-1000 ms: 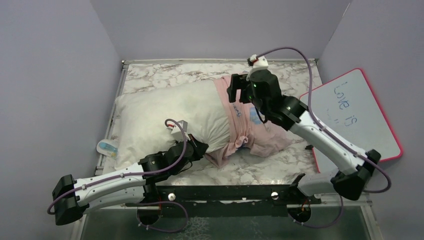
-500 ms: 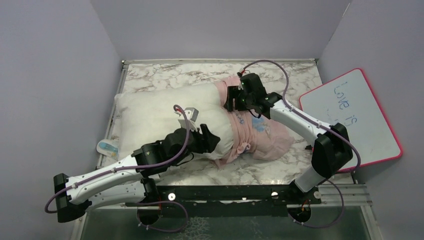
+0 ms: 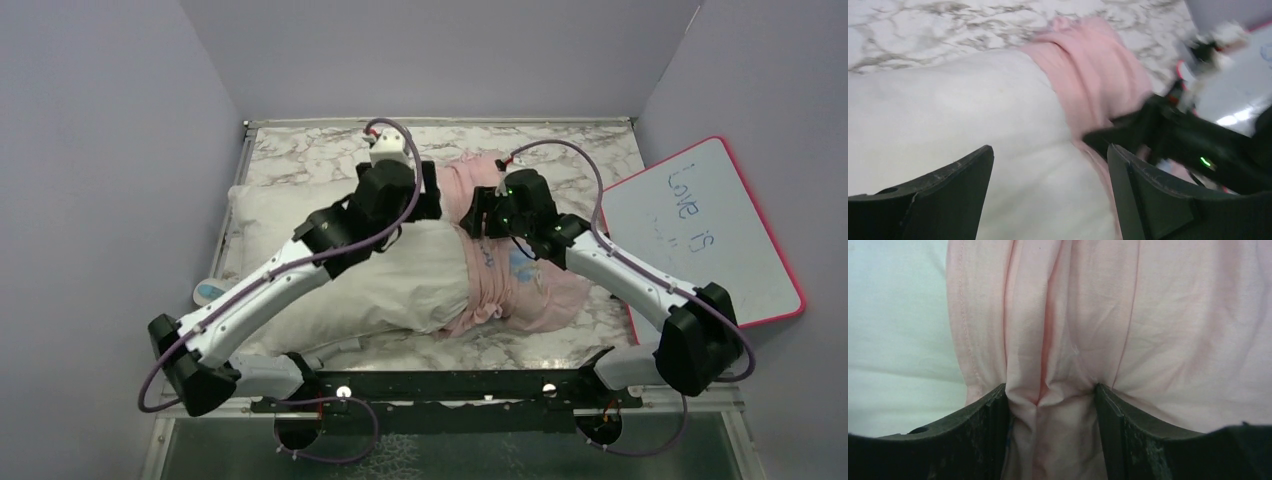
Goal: Remove the pillowcase from the pillow
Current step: Remove the pillow from the pillowcase.
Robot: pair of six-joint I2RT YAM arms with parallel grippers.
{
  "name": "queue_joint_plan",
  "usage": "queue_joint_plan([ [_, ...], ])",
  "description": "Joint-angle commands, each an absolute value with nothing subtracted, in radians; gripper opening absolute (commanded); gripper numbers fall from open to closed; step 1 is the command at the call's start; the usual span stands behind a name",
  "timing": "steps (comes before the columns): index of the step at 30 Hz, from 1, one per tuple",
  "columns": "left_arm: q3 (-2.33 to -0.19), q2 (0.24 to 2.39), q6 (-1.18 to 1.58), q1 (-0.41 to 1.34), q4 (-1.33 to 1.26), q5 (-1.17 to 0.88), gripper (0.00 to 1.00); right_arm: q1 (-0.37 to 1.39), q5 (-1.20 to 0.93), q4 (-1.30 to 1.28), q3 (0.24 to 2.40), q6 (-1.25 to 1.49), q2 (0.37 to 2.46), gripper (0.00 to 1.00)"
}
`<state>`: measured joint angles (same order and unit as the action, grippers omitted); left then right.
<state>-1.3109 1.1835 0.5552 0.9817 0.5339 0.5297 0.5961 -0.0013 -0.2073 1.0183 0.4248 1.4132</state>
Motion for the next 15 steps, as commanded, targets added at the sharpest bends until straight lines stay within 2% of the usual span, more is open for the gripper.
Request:
queue_joint_plan([
  [1,-1.381,1.319,0.397,0.643,0.474,0.220,0.86,0.616,-0.047,-0.379,0.912,0.394,1.347,0.64],
  [7,-1.516,1.573,0.353,0.352,0.352,-0.224,0.87,0.615,-0.154,-0.363,0.845,0.446,1.340,0.63],
  [10,-1.546,1.713,0.357,0.303,0.326,-0.510,0.87,0.615,-0.165,-0.390,0.865,0.465,1.332,0.63],
  [12,-1.542,1.771,0.359,0.299,0.327,-0.697,0.83,0.615,-0.127,-0.415,0.913,0.455,1.325,0.64],
  [15,-1.451,1.753,0.352,0.301,0.305,-0.820,0.75,0.614,-0.022,-0.496,1.061,0.413,1.347,0.67],
])
